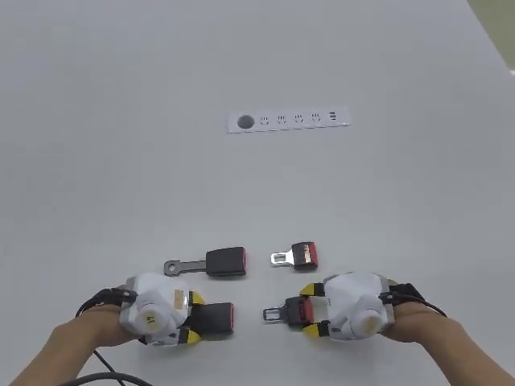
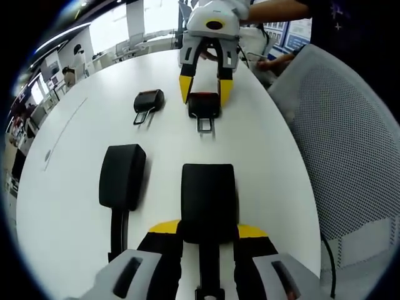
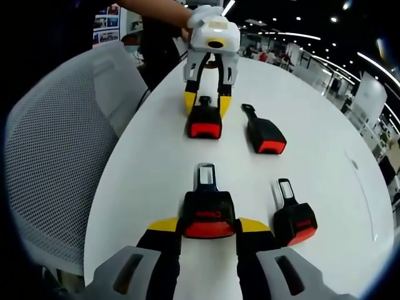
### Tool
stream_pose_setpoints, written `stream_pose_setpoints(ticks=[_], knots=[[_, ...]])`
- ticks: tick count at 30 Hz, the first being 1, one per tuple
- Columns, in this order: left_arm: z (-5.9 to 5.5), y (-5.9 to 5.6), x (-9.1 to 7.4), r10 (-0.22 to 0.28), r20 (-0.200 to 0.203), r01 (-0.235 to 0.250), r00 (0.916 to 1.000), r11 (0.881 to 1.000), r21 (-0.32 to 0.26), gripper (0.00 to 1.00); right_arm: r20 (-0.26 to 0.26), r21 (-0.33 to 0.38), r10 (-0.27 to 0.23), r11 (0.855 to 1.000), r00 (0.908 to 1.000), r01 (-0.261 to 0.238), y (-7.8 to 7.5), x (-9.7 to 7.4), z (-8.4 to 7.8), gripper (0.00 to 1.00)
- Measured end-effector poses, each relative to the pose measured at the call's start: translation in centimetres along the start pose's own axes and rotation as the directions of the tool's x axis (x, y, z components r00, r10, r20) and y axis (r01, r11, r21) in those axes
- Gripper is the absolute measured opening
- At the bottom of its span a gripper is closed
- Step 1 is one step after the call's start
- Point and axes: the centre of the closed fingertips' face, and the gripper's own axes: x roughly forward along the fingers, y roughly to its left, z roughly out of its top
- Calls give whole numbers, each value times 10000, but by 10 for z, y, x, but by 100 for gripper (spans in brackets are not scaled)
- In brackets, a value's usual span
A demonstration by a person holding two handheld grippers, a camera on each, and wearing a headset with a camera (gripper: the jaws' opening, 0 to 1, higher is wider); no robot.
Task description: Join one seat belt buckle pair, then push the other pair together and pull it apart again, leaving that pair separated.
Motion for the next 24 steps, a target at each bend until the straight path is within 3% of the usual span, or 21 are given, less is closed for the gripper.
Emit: stream_pose_setpoints(ticks=[24], knots=[[-2, -1, 0, -4, -110, 3, 9999, 9999, -164, 32, 177, 171, 71, 9998, 9998, -74, 5, 20, 28, 31]])
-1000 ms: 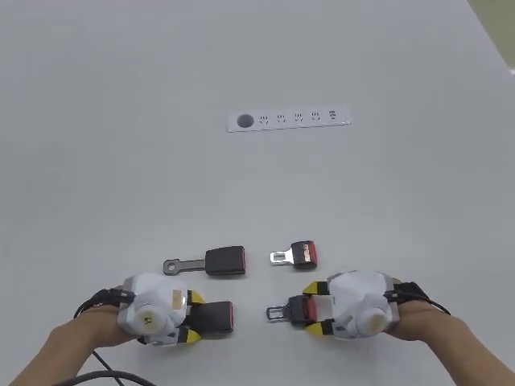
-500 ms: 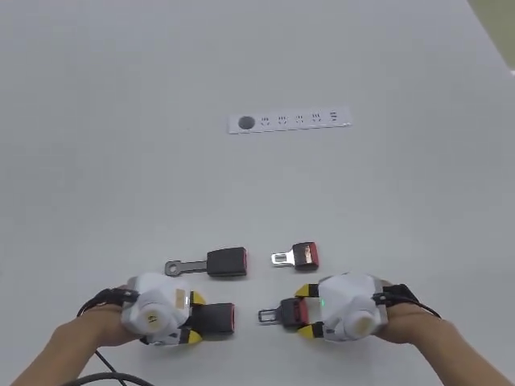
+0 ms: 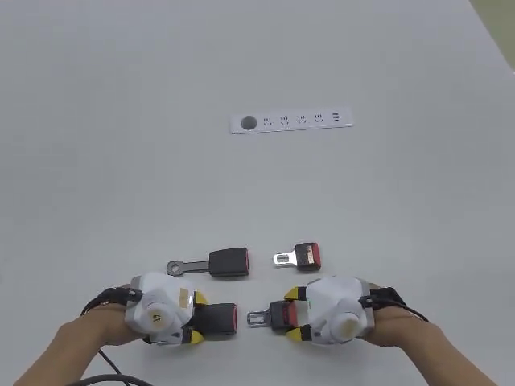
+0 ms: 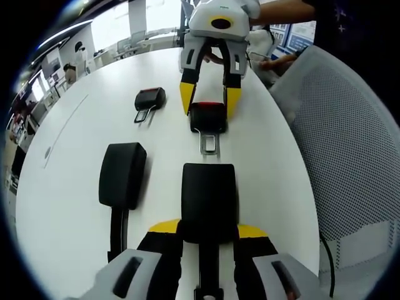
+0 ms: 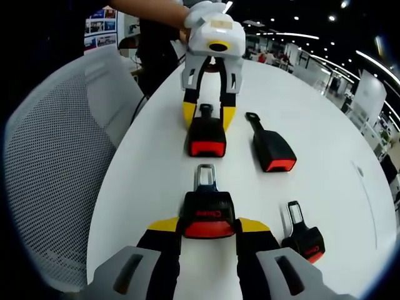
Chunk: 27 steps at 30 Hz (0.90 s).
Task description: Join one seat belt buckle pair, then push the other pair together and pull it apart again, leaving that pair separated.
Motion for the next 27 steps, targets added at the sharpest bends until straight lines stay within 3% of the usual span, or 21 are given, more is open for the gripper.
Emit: stream_pose_setpoints(ticks=[27], knots=[[3, -1, -1, 23, 23, -23, 10000, 9999, -111, 32, 128, -117, -68, 9999, 9999, 69, 0, 22, 25, 31]])
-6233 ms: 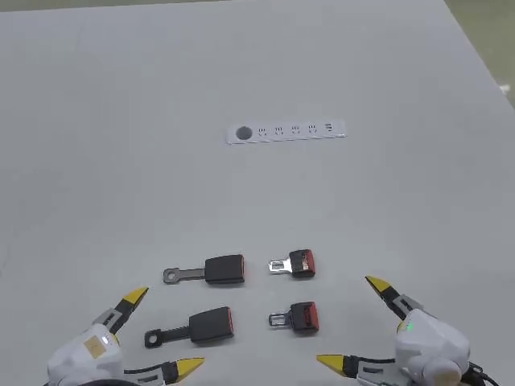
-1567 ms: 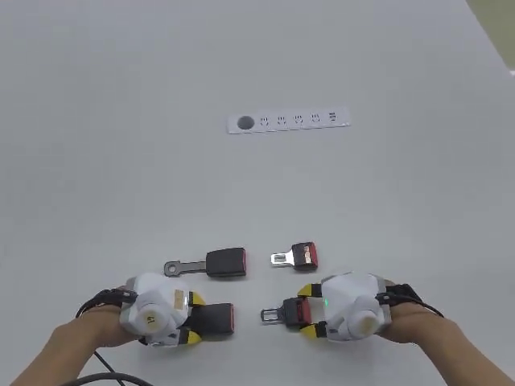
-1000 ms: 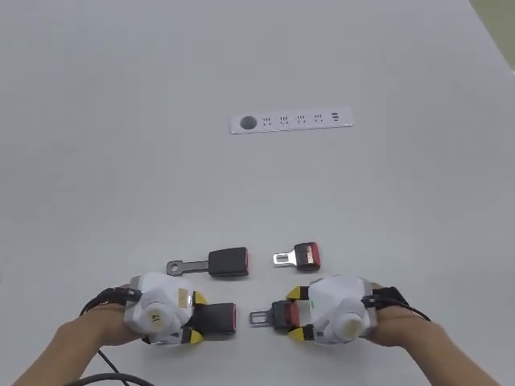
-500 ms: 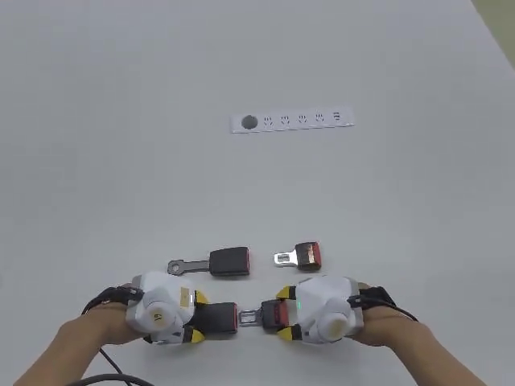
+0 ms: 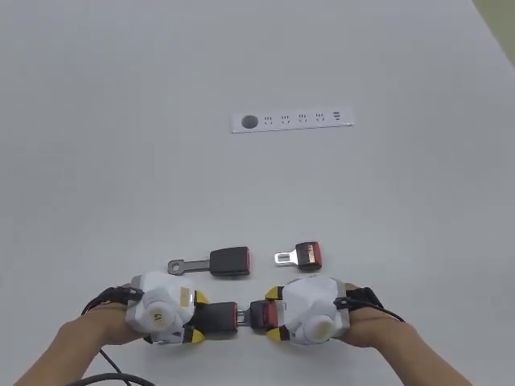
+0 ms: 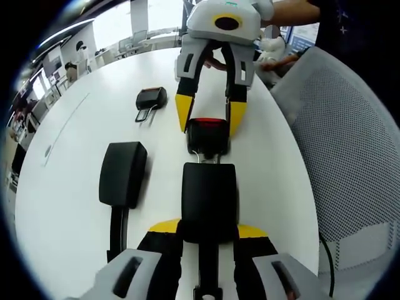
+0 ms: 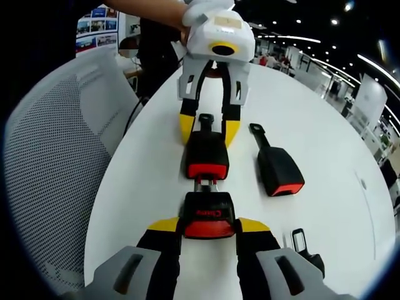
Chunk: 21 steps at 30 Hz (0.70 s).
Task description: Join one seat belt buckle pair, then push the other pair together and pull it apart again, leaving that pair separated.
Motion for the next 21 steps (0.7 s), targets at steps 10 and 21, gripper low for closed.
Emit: stream_pose_setpoints(ticks=[10, 21], knots=[[-2, 1, 2, 10, 41, -10, 10000, 9999, -115, 32, 87, 192, -84, 9998, 9999, 82, 0, 0, -2, 31], [-1, 1, 2, 93, 89, -93, 9999, 9999, -56, 32, 294, 352, -74, 9994, 9995, 64, -1, 0, 0, 30]])
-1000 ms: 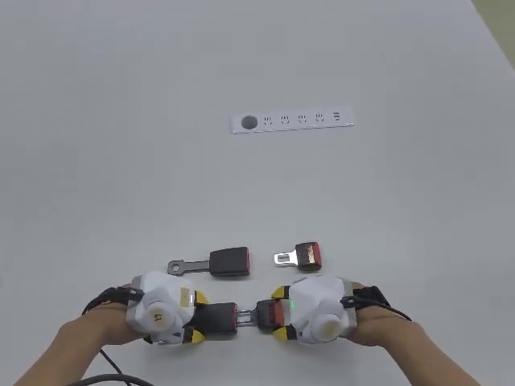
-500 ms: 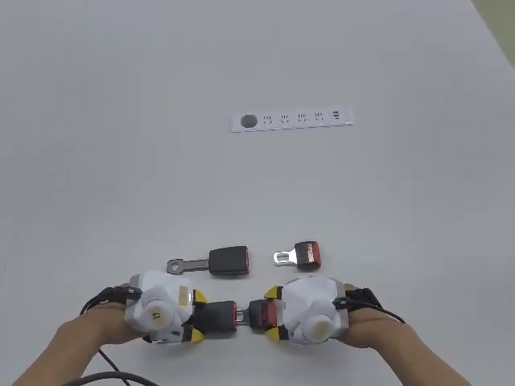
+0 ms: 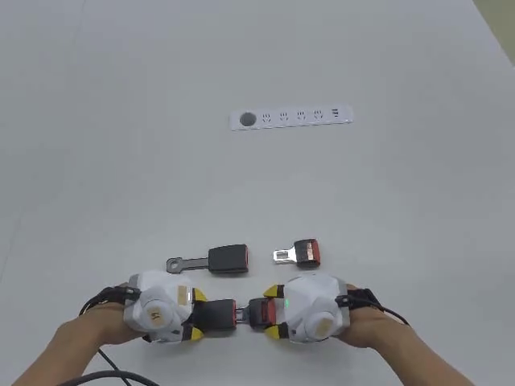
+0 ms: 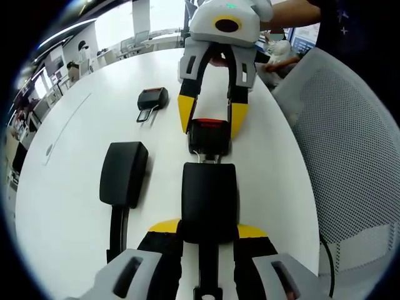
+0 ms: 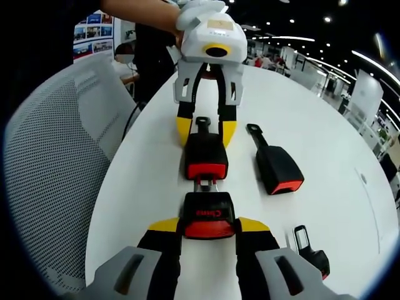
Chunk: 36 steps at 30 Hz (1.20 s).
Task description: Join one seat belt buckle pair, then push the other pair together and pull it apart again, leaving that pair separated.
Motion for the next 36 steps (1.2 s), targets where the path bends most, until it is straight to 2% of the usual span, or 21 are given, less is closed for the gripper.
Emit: stream_pose_setpoints(ticks=[19, 24, 36], knots=[[3, -1, -2, -3, 7, 3, 10000, 10000, -45, 31, -33, 252, 82, 9996, 10000, -81, 4, -2, 12, 29], [1, 0, -1, 7, 9, -7, 10000, 10000, -83, 31, -7, 259, 57, 9996, 10000, -57, 4, -2, 14, 29], [1, 0, -2, 49, -1, -49, 10000, 9998, -185, 31, 92, 469, -9, 9989, 10000, 4, 3, 6, 19, 29]])
